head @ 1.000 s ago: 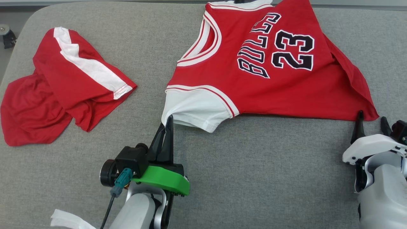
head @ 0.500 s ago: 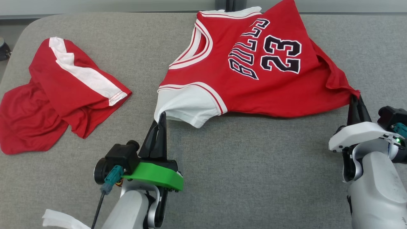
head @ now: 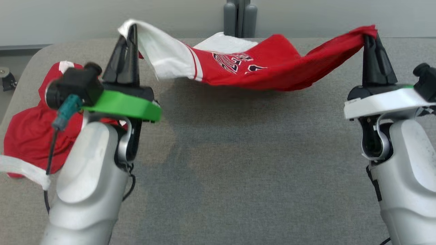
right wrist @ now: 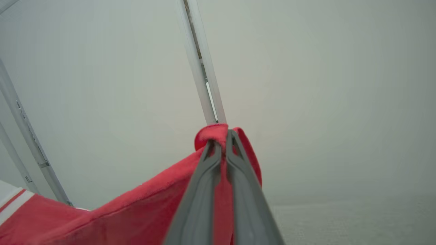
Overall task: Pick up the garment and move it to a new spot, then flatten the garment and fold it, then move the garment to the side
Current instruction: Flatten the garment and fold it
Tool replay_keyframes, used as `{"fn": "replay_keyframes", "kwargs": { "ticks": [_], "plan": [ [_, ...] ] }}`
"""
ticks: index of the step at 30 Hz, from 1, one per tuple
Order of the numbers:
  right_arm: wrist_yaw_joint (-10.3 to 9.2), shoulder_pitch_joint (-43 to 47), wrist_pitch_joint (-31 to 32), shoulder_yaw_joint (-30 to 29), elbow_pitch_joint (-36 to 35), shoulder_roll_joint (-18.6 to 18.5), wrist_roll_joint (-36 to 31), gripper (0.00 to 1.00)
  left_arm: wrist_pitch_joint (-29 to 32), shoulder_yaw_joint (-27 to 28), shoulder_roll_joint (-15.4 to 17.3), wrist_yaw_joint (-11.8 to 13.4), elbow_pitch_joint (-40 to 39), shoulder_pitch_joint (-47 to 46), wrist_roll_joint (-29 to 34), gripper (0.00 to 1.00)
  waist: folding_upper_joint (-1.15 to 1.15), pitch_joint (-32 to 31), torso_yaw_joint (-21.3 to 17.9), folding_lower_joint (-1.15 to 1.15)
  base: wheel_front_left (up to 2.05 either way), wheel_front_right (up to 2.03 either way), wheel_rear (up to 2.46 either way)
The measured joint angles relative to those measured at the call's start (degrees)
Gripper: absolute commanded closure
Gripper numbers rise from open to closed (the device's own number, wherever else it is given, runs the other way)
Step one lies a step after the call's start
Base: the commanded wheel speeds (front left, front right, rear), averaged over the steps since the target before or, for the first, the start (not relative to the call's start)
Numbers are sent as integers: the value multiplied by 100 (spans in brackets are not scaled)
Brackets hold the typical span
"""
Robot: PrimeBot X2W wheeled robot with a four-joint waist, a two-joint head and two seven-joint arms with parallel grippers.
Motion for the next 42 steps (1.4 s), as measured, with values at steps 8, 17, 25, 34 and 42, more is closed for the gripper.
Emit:
{"fn": "replay_keyframes", "kwargs": {
  "ticks": [8,17,25,34,42],
  "plan": [
    [-2,-808,146,5,-489,-225,205,100,516,68,172,-186,223,-1440,-58,100,0,-399,-64,0,0,0,0],
    [-1,-1078,1061,-203,-1105,-315,-543,100,1048,88,275,-233,371,-2214,-123,100,0,-859,-135,0,0,0,0],
    [0,-743,2102,-704,-1862,-37,-623,100,1599,132,389,-134,114,-2092,-304,100,0,-908,-178,0,0,0,0],
    [0,-1807,2547,-651,-1399,-94,-709,100,2295,234,758,-138,-108,-2758,-360,100,0,-259,-205,0,0,0,0],
    [0,-4006,1760,-482,600,-105,-931,100,2201,241,789,-164,1117,-4351,-186,100,0,868,-333,0,0,0,0]
  ]
}}
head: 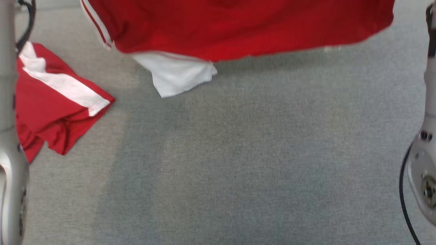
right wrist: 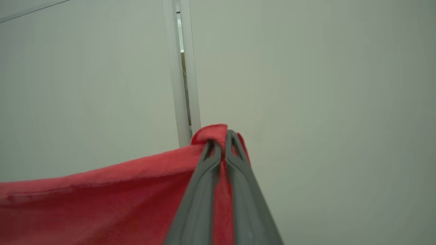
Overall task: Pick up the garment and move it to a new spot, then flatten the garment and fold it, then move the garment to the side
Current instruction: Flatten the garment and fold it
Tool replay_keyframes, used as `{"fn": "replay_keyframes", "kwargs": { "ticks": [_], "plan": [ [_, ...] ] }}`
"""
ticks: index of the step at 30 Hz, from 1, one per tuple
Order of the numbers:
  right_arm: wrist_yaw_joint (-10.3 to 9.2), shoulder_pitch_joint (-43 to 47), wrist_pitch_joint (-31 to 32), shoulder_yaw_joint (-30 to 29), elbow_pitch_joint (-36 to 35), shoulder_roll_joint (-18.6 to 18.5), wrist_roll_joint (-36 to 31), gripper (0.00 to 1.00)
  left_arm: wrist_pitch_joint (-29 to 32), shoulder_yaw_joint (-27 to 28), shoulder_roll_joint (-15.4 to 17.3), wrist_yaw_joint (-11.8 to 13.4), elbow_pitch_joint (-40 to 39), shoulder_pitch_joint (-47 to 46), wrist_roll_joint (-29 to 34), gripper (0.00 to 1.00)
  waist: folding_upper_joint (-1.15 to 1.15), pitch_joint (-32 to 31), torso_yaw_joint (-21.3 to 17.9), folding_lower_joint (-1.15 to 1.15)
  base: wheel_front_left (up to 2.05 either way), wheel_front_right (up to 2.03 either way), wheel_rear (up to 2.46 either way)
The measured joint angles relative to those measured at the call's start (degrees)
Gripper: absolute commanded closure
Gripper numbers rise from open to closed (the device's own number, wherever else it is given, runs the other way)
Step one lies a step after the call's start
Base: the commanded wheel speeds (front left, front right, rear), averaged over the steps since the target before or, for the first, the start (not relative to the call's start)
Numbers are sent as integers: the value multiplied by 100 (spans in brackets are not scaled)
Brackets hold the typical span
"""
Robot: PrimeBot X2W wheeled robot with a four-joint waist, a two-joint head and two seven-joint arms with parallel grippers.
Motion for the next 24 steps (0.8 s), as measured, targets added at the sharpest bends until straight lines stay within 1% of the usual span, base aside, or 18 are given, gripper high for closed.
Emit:
{"fn": "replay_keyframes", "kwargs": {
  "ticks": [2,5,7,10,12,14,16,19,24],
  "plan": [
    [1,-556,-285,-160,588,83,-101,100,-190,16,-52,113,425,-455,103,100,0,313,-48,1,0,0,0],
    [1,-1350,-790,-399,1222,98,-341,100,-610,101,-180,294,904,-1237,214,100,0,728,-109,0,0,0,0],
    [1,-1770,-1161,-599,1582,135,-368,100,-947,129,-252,393,1192,-1638,288,100,0,982,-143,1,0,0,0],
    [2,-2192,-1586,-850,2028,154,-513,100,-1492,143,-315,457,1593,-2095,359,100,0,1339,-189,1,0,0,0],
    [2,-2356,-1709,-993,2199,174,-538,100,-1849,187,-417,461,1831,-2343,358,100,0,1562,-214,1,0,0,0],
    [2,-2376,-1739,-1031,2303,169,-537,100,-2026,198,-516,431,2029,-2448,322,100,0,1733,-226,1,0,0,0],
    [2,-2303,-1746,-1061,2280,160,-534,100,-2125,205,-582,455,2249,-2449,322,100,0,1879,-223,1,0,0,0],
    [2,-1945,-1748,-1122,2250,169,-469,100,-2232,170,-668,335,2442,-2354,322,100,0,2036,-178,1,0,0,0],
    [2,-1235,-1748,-1096,2256,194,-357,100,-2276,178,-732,166,2495,-1832,322,100,0,2034,-49,1,0,0,0]
  ]
}}
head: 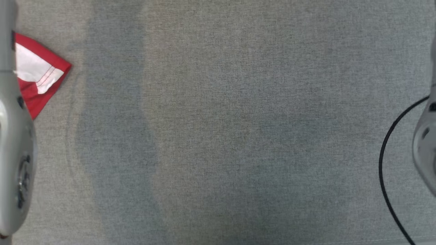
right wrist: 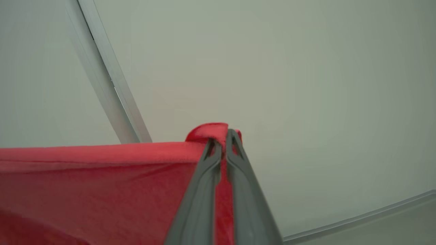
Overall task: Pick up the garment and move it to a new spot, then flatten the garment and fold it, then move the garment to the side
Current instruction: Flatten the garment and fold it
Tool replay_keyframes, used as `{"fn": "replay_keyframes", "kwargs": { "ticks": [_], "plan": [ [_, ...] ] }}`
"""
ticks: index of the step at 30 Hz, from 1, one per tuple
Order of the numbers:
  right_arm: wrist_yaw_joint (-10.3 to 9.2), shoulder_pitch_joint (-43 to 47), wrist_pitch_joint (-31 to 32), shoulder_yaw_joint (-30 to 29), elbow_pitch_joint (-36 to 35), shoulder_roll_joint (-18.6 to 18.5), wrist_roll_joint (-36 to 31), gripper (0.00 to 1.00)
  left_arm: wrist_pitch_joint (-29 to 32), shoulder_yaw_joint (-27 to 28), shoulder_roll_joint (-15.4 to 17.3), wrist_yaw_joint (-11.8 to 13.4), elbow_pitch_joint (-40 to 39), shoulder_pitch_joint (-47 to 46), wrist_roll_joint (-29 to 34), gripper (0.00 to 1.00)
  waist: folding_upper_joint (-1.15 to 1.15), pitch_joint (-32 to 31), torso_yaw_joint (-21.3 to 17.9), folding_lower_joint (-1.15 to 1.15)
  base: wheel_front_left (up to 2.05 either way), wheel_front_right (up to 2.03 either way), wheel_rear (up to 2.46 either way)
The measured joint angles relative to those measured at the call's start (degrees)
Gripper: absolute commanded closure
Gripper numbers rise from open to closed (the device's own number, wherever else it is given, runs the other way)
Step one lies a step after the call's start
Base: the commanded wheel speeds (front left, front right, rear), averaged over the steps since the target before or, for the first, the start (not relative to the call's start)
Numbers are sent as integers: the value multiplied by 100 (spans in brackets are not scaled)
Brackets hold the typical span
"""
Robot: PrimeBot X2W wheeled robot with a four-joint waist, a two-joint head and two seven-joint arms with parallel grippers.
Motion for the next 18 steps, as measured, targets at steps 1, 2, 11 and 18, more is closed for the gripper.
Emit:
{"fn": "replay_keyframes", "kwargs": {
  "ticks": [1,2,11,18],
  "plan": [
    [0,164,0,21,18,13,25,100,-7,19,4,-47,-62,142,2,100,0,-31,11,0,0,0,0],
    [0,309,0,33,35,13,51,100,-9,53,5,-70,-145,292,3,100,0,-68,18,0,0,0,0],
    [4,1691,-4,187,619,-33,582,100,-13,370,-4,-355,-292,2225,-119,100,0,-605,67,0,0,0,0],
    [9,2458,-3,532,1214,-158,1020,100,-14,310,129,-531,-246,3534,-38,100,0,-1231,127,-2,0,0,0]
  ]
}}
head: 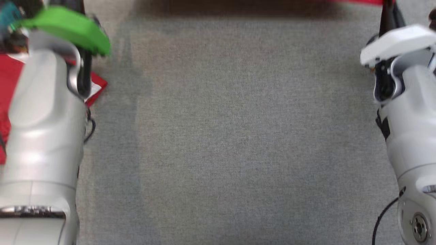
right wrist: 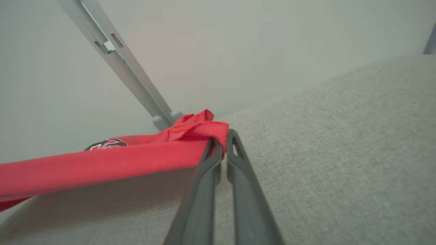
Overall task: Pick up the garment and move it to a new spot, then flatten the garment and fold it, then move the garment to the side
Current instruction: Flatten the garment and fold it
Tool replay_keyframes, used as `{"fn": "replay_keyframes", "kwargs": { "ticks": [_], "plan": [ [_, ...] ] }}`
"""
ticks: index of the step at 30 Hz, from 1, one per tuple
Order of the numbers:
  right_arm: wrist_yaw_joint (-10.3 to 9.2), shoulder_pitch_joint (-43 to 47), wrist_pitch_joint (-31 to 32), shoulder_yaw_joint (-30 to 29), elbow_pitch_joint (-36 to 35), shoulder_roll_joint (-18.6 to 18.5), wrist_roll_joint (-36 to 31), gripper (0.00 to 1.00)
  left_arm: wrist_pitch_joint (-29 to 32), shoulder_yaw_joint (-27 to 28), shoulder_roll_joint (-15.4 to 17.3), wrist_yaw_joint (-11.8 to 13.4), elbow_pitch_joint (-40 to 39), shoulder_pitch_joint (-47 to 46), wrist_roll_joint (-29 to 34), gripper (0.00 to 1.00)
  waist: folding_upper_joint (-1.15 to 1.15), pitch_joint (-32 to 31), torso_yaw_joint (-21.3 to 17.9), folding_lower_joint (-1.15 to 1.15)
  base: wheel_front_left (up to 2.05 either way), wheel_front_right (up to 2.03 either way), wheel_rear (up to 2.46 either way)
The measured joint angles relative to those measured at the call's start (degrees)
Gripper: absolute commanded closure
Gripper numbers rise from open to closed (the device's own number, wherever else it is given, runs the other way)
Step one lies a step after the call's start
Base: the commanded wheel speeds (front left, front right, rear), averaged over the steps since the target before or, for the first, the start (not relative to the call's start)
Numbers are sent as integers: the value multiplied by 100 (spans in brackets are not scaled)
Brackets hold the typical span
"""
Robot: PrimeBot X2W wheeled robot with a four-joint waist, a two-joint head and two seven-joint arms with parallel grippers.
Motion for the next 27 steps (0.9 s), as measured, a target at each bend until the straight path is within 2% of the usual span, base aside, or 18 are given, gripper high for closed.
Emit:
{"fn": "replay_keyframes", "kwargs": {
  "ticks": [7,14,18,27],
  "plan": [
    [0,826,34,731,263,-249,479,100,0,-321,124,-112,-125,1205,218,100,0,-659,113,0,0,0,0],
    [-3,1653,42,1838,0,-605,731,100,-1,-659,175,-155,-336,2244,359,100,0,-1306,244,0,0,0,0],
    [-4,1984,91,2260,-108,-835,957,100,-1,-829,200,-163,-486,2720,413,100,0,-1655,308,0,0,0,0],
    [-3,2691,813,2927,-474,-1410,1719,100,74,-1117,254,-193,-927,3780,203,100,0,-2224,374,0,0,0,0]
  ]
}}
